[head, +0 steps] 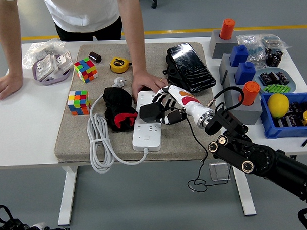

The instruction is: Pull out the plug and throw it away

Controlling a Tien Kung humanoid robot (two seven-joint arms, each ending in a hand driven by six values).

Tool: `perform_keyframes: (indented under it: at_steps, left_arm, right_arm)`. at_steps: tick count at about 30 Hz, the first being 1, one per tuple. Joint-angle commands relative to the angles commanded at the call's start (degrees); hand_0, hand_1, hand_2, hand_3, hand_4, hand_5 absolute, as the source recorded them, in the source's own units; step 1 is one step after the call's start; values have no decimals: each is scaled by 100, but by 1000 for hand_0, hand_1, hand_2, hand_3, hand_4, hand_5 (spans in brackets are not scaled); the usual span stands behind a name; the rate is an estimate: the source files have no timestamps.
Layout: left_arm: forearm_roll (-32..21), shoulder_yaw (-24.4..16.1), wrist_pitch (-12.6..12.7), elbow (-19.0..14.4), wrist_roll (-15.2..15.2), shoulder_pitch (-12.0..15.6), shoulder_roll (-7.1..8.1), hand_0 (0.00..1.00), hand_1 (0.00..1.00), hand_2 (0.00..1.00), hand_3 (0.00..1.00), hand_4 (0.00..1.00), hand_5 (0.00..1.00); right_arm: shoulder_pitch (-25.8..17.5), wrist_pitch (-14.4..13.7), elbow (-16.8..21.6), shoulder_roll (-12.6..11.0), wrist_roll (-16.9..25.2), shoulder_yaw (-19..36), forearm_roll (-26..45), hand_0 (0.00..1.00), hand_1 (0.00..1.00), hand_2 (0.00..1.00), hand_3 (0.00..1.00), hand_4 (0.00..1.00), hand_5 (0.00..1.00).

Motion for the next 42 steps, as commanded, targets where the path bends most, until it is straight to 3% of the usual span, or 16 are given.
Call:
perform_keyframes:
  at_steps: [10,14,23,27,37,38,42]
  left_arm:
    - [-15,13,3,1,-9,-9,-8,532,663,691,654,820,702]
    - [-48,34,7,-3,-24,-13,-12,532,663,690,654,820,702]
    - [-104,57,24,8,-39,1,-12,532,663,691,654,820,701]
    - [-118,72,25,4,-51,-10,-13,532,663,690,652,819,700]
    - [-196,107,46,11,-77,6,-22,532,663,690,652,817,697]
    - [-195,108,46,13,-76,7,-21,533,663,690,651,818,699]
    - [-204,117,51,13,-82,5,-29,533,663,690,651,818,699]
  right_arm:
    - [-89,68,-196,-91,29,-105,843,294,326,389,533,928,2]
    - [-204,110,0,-159,-5,-25,1308,294,325,388,532,928,2]
    - [-370,62,802,-424,-62,831,1112,295,325,387,532,926,2]
    - [-419,87,964,-510,-104,1085,927,298,323,385,530,926,2]
    - [-650,610,766,-783,-461,1344,19,297,322,384,529,923,2]
    - [-673,668,743,-795,-468,1352,-52,353,445,448,532,911,2]
    - [-731,795,721,-794,-425,1374,-68,353,445,448,532,911,2]
